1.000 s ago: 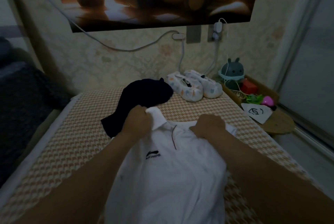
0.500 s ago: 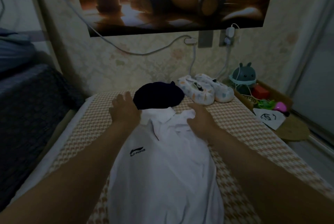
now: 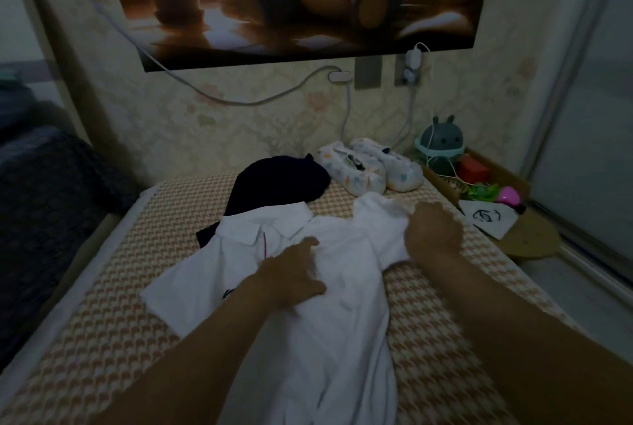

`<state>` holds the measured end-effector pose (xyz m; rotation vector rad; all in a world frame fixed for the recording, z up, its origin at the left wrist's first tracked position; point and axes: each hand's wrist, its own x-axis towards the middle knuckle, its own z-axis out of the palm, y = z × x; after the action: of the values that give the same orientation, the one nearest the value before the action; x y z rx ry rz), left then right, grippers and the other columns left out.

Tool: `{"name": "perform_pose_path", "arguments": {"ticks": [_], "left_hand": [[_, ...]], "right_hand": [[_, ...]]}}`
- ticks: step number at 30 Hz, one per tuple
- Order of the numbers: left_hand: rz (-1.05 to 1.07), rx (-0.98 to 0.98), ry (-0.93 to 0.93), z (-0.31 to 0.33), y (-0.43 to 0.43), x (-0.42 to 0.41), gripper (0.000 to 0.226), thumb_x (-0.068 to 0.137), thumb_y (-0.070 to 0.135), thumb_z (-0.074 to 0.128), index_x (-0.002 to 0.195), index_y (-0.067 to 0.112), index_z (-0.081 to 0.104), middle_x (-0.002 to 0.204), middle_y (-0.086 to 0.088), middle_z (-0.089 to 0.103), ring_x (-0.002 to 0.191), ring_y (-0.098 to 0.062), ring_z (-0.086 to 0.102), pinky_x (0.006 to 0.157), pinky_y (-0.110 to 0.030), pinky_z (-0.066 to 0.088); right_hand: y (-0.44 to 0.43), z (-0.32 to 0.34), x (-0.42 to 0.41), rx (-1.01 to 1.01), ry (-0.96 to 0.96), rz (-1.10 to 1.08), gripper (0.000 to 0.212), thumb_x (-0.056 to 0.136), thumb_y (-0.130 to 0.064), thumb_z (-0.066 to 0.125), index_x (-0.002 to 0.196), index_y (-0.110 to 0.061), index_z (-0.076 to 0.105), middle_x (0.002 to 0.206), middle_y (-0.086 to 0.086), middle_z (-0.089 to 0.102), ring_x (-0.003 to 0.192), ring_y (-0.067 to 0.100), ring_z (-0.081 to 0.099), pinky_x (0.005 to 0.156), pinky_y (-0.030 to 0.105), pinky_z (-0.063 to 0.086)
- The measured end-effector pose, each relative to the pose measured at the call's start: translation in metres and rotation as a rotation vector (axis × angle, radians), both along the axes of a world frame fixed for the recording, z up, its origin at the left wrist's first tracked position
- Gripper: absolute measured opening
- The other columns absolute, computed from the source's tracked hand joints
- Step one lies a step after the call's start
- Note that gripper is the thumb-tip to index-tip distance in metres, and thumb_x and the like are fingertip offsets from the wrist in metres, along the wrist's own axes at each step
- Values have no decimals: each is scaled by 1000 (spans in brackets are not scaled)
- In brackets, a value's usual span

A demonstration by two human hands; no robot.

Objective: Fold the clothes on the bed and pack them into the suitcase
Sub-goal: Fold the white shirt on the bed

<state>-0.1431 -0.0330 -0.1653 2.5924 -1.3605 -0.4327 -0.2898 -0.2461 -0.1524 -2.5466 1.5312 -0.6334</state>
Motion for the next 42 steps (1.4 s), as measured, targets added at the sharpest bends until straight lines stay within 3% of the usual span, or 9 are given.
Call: {"name": "perform_pose_path", "arguments": {"ticks": [3, 7, 10, 17, 24, 30, 34, 39, 42], "left_hand": [[-24, 222, -158, 0, -14, -10, 71, 88, 67, 38, 149, 48, 7, 162, -2, -1, 148, -32, 1, 116, -56, 2], [-44, 192, -120, -11, -28, -31, 83, 85, 78, 25, 153, 36, 1, 161, -1, -14, 148, -25, -14, 118, -53, -4], [-42, 191, -162, -16, -29, -39, 77, 92, 68, 30, 154, 30, 4, 162, -5, -5, 148, -29, -1, 118, -51, 8], [31, -272, -274, 20, 12, -62, 20, 94, 32, 50, 103, 24, 66, 109, -1, 59, 101, -21, 56, 85, -33, 46], [-70, -168, -72, 20, 37, -107, 34, 88, 36, 60, 64, 23, 39, 67, 10, 43, 80, -17, 53, 61, -26, 32], [159, -16, -298, 24, 61, -78, 25, 90, 21, 50, 112, 12, 57, 115, -9, 58, 106, -28, 58, 87, -33, 47], [-17, -361, -214, 28, 30, -97, 25, 88, 21, 55, 114, 19, 56, 111, -5, 48, 104, -25, 50, 86, -36, 45], [-13, -118, -414, 9, 6, -107, 30, 87, 34, 55, 113, 20, 55, 112, -4, 54, 103, -24, 53, 80, -34, 40], [-75, -387, -210, 18, -5, -113, 18, 88, 35, 58, 86, 17, 62, 84, 4, 62, 79, -15, 57, 68, -29, 38]], "right_hand": [[-8, -6, -22, -5, 300, -91, 48, 93, -28, 50, 138, -14, 41, 142, 14, 40, 129, 30, 39, 110, 45, 28], [2, 1, -7, -336, 98, 239, 51, 96, -31, 41, 144, -14, 32, 141, 25, 42, 127, 40, 46, 103, 53, 38], [24, 1, -3, -113, 177, 718, 37, 95, -32, 50, 130, -21, 49, 127, 10, 56, 113, 29, 57, 98, 41, 45], [58, -16, -33, 362, 96, 682, 92, 90, -25, 62, 154, -19, -4, 154, 10, 24, 135, 29, 36, 113, 39, 30], [76, -15, -56, 101, 336, 583, 47, 94, -25, 51, 138, -15, 36, 127, 9, 55, 112, 27, 55, 98, 40, 42], [57, -24, -53, -148, 425, 669, 41, 95, -22, 46, 136, -17, 46, 128, 7, 55, 114, 26, 53, 98, 34, 35], [56, -18, -42, -293, 551, 716, 35, 97, -22, 43, 131, -19, 49, 125, 7, 52, 112, 27, 50, 96, 37, 31], [40, -3, -50, -530, 471, 626, 24, 56, -21, 88, 68, -18, 68, 86, 10, 65, 70, 26, 62, 61, 33, 50], [33, 10, -68, -516, 494, 405, 20, 61, -28, 86, 71, -19, 70, 93, 12, 65, 84, 31, 61, 83, 45, 49]]}}
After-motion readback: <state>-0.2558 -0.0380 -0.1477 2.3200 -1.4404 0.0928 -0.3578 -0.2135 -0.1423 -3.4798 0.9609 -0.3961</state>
